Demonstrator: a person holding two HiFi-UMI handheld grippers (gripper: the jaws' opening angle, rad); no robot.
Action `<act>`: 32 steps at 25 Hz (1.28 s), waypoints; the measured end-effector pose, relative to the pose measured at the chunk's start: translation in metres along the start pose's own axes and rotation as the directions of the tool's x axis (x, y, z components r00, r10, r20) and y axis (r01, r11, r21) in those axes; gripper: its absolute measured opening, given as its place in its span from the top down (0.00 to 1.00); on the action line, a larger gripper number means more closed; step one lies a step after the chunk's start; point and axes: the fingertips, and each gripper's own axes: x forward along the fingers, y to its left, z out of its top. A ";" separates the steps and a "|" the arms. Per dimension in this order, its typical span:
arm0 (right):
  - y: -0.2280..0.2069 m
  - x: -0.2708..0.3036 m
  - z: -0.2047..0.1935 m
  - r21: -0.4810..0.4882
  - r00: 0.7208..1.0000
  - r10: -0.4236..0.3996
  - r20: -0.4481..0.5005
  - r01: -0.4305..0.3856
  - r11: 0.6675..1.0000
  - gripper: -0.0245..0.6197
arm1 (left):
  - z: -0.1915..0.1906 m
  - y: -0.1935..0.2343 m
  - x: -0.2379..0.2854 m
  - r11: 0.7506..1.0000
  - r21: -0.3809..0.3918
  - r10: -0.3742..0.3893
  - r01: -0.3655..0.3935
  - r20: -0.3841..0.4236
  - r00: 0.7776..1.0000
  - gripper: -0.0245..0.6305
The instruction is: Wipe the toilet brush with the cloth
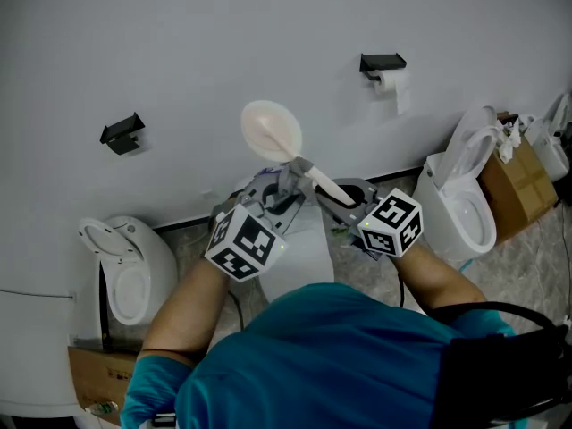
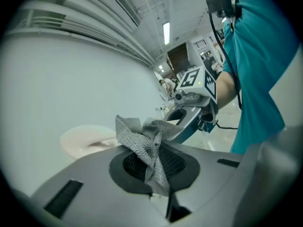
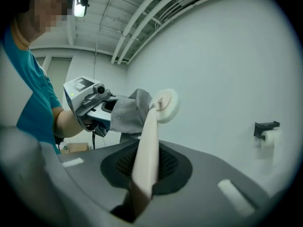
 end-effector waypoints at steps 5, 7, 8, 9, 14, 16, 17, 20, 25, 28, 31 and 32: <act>-0.013 -0.011 -0.006 0.116 0.999 0.018 0.049 -0.023 0.993 0.90 | -0.023 0.020 -0.033 0.968 -0.247 0.066 -0.035 0.119 0.991 0.91; -0.020 -0.017 -0.008 0.153 0.997 0.016 0.069 -0.026 0.988 0.90 | -0.049 0.027 -0.045 0.924 -0.379 0.102 -0.048 0.124 0.987 0.91; -0.023 -0.019 -0.008 0.167 0.997 0.012 0.078 -0.025 0.986 0.90 | -0.064 0.031 -0.052 0.893 -0.448 0.122 -0.052 0.128 0.984 0.91; -0.026 -0.020 -0.009 0.178 0.996 0.008 0.086 -0.024 0.984 0.90 | -0.079 0.035 -0.059 0.857 -0.512 0.147 -0.058 0.134 0.980 0.91; -0.044 -0.028 -0.015 0.219 0.994 -0.011 0.109 -0.013 0.976 0.90 | -0.147 0.048 -0.096 0.679 -0.726 0.297 -0.109 0.135 0.945 0.91; -0.051 -0.030 -0.018 0.238 0.993 -0.020 0.120 -0.010 0.971 0.90 | -0.167 0.050 -0.111 0.627 -0.770 0.343 -0.122 0.131 0.930 0.91; -0.054 -0.031 -0.019 0.248 0.992 -0.022 0.126 -0.010 0.969 0.90 | -0.175 0.052 -0.118 0.609 -0.783 0.362 -0.129 0.130 0.923 0.91; -0.061 -0.034 -0.022 0.255 0.990 -0.026 0.137 -0.010 0.967 0.90 | -0.191 0.053 -0.135 0.587 -0.794 0.399 -0.156 0.116 0.909 0.91; -0.067 -0.034 -0.031 0.243 0.991 -0.044 0.128 0.012 0.970 0.90 | -0.198 0.054 -0.149 0.585 -0.792 0.426 -0.174 0.117 0.897 0.91; -0.068 -0.031 -0.033 0.229 0.993 -0.047 0.112 0.020 0.973 0.90 | -0.197 0.054 -0.149 0.585 -0.792 0.427 -0.174 0.119 0.896 0.91; -0.067 -0.028 -0.032 0.221 0.993 -0.045 0.109 0.020 0.975 0.90 | -0.195 0.053 -0.147 0.586 -0.793 0.422 -0.167 0.123 0.898 0.91; -0.067 -0.028 -0.032 0.218 0.993 -0.044 0.108 0.020 0.976 0.90 | -0.195 0.053 -0.147 0.586 -0.794 0.420 -0.165 0.123 0.899 0.91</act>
